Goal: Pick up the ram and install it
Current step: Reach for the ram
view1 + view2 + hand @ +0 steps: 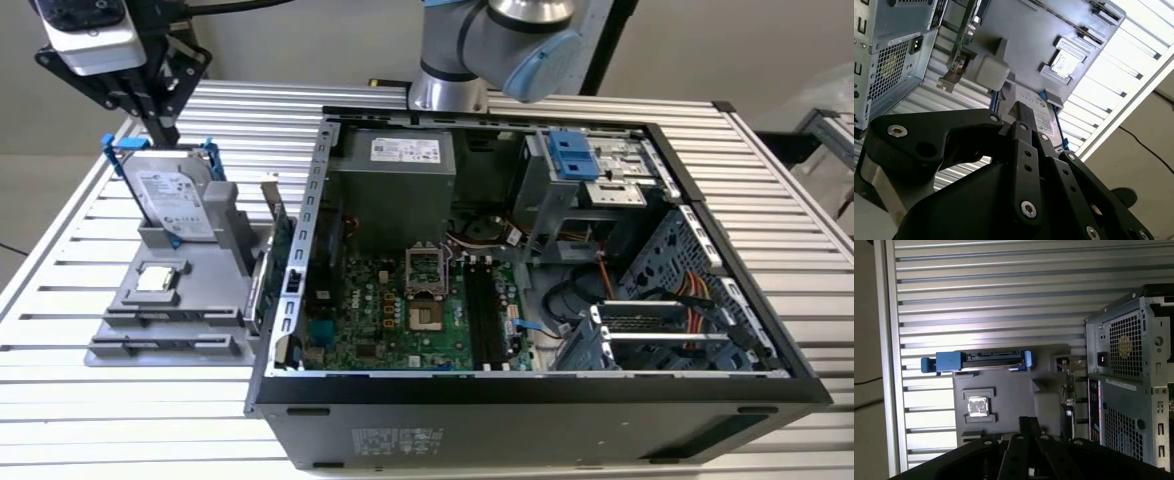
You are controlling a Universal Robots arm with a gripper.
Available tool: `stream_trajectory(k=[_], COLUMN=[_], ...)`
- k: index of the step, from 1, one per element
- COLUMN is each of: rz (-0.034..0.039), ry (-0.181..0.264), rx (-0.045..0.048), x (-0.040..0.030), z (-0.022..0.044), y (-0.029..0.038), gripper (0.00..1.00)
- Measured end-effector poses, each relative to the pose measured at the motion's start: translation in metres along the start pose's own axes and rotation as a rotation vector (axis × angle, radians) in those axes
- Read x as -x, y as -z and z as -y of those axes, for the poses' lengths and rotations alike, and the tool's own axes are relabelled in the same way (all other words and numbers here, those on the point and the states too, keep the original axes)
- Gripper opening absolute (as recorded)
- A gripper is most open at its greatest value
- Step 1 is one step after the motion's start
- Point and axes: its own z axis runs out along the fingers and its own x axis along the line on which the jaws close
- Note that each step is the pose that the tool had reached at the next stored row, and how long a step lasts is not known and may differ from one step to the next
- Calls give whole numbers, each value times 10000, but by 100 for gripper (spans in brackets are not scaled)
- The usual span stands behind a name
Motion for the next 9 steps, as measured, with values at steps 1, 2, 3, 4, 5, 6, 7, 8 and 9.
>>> stream_trajectory(k=[1, 2, 3, 4, 5, 6, 7, 8, 9], rz=[-1, -3, -4, -5, -6, -7, -9, -10, -10], ry=[0, 0, 0, 0, 0, -1, 0, -1, -1], rx=[0, 0, 0, 0, -1, 0, -1, -1, -1], x=[-9, -17, -26, -35, -44, -54, -64, -73, -83], z=[1, 1, 2, 3, 3, 4, 5, 5, 6], y=[0, 0, 0, 0, 0, -1, 0, 0, -1], gripper=[0, 0, 0, 0, 0, 0, 0, 0, 0])
